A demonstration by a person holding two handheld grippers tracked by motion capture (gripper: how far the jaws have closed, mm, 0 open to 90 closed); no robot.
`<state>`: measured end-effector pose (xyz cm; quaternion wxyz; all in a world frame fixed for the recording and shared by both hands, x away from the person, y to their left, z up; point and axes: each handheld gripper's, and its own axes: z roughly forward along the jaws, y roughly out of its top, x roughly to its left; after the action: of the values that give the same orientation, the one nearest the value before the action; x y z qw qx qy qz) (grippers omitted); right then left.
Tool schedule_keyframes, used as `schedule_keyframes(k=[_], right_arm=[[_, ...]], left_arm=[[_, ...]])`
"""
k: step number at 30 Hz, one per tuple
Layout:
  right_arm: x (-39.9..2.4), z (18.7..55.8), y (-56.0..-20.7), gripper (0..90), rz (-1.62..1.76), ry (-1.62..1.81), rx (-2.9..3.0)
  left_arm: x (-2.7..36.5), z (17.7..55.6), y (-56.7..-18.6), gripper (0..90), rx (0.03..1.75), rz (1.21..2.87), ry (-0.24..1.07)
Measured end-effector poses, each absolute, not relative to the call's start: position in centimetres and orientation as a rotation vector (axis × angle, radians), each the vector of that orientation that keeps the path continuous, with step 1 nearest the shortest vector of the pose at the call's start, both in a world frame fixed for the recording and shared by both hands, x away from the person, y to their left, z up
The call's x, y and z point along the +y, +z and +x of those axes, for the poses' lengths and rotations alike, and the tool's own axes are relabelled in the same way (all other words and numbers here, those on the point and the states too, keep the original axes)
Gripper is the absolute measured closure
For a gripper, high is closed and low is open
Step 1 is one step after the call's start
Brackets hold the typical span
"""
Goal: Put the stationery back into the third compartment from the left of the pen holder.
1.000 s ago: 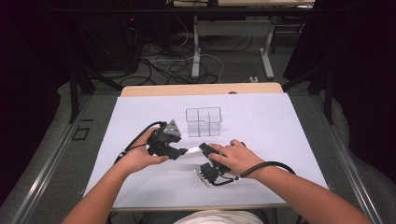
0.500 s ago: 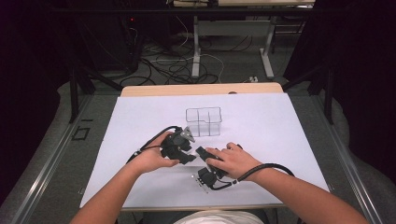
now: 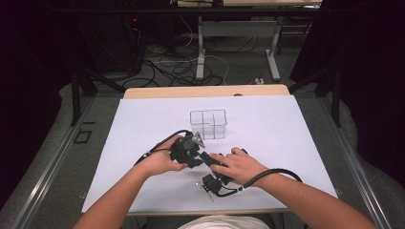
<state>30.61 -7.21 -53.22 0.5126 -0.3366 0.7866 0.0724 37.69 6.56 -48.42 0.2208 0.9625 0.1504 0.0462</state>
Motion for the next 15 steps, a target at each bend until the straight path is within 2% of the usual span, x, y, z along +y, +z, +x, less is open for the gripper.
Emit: schedule_keyframes(k=[15], right_arm=[[-7.14, 30.55, -53.51, 66.7, -0.816, 0.173, 1.889]], left_arm=[[6.58, 37.66, -48.59, 68.2, 0.372, 2.676, 0.126]])
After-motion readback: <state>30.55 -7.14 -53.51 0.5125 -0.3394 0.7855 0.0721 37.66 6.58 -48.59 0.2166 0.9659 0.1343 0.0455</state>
